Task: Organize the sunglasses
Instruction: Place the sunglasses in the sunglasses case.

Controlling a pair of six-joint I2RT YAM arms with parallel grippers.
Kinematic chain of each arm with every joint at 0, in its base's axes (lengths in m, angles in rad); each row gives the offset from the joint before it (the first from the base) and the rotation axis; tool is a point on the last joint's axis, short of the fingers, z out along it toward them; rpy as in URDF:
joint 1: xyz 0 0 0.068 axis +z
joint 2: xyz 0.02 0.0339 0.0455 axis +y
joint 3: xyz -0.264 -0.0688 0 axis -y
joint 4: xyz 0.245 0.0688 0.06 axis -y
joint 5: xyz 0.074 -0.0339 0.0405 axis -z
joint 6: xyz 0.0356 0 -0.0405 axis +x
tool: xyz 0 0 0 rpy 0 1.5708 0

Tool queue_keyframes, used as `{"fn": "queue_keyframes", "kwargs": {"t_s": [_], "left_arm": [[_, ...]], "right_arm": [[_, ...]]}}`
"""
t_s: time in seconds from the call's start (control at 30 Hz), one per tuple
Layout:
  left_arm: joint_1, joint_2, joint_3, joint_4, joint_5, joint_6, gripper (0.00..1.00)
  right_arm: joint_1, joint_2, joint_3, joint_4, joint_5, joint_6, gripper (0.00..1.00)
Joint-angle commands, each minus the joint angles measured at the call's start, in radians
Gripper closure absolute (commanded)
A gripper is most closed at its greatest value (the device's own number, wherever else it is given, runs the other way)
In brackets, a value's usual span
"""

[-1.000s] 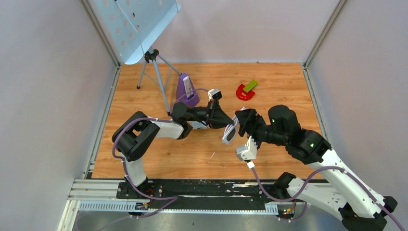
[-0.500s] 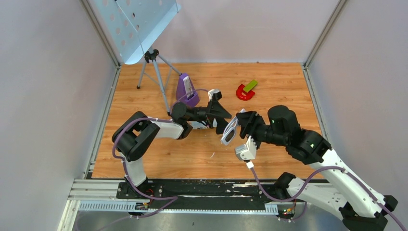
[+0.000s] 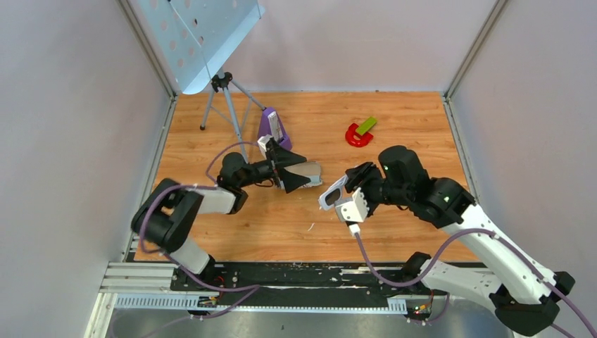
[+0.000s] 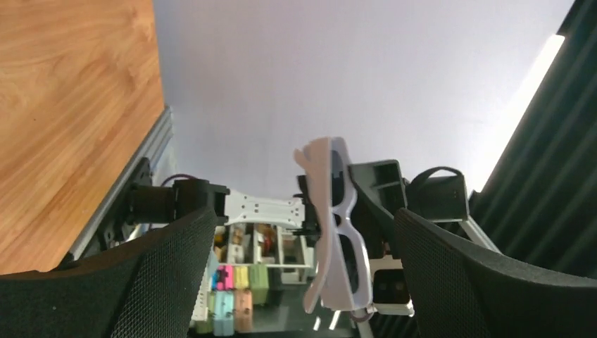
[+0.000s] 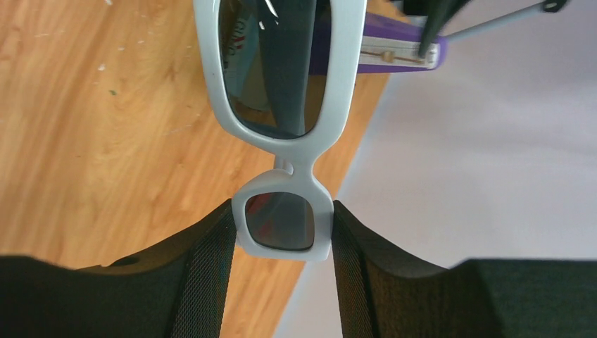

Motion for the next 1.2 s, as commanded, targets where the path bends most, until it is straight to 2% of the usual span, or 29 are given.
{"fn": "queue_keyframes", "kwargs": {"t_s": [0.0,0.07,0.1,0.13,0.2,0.27,0.37,0.6,0.83,0.97,1.17], "left_arm": [[0.013,-0.322,0.014,-0.638,-0.072,0.515,0.0],[0.01,-0.48,0.1,-1.149,-0.243,0.866,0.0],[0.005,-0.543,0.142,-1.332,-0.361,1.006,0.0],[0.004,-0.61,0.166,-1.465,-0.461,1.086,0.0],[0.006,-0.741,0.153,-1.594,-0.641,1.143,0.0],[0.006,-0.86,0.106,-1.648,-0.747,1.131,0.0],[0.006,-0.981,0.054,-1.715,-0.815,1.11,0.0],[0.006,-1.057,0.041,-1.841,-0.795,1.126,0.0],[0.006,-1.151,0.123,-2.039,-0.969,1.162,0.0],[0.006,-1.199,0.125,-2.075,-1.018,1.166,0.0],[0.006,-1.217,0.107,-2.082,-1.007,1.161,0.0]], "right_arm": [[0.0,0.083,0.044,-0.081,0.012,0.166,0.66],[-0.024,0.151,0.081,-0.1,-0.012,0.222,0.67],[-0.036,0.182,0.1,-0.107,-0.028,0.248,0.67],[-0.047,0.219,0.122,-0.112,-0.044,0.272,0.67],[-0.06,0.289,0.161,-0.115,-0.061,0.337,0.68],[-0.066,0.376,0.211,-0.124,-0.084,0.388,0.69],[-0.082,0.498,0.289,-0.125,-0.128,0.462,0.69],[-0.13,0.814,0.533,-0.157,-0.2,0.603,0.7],[-0.135,1.071,0.745,-0.279,-0.26,0.635,0.72],[-0.135,1.178,0.839,-0.363,-0.274,0.619,0.73],[-0.148,1.309,0.962,-0.489,-0.289,0.608,0.74]]}}
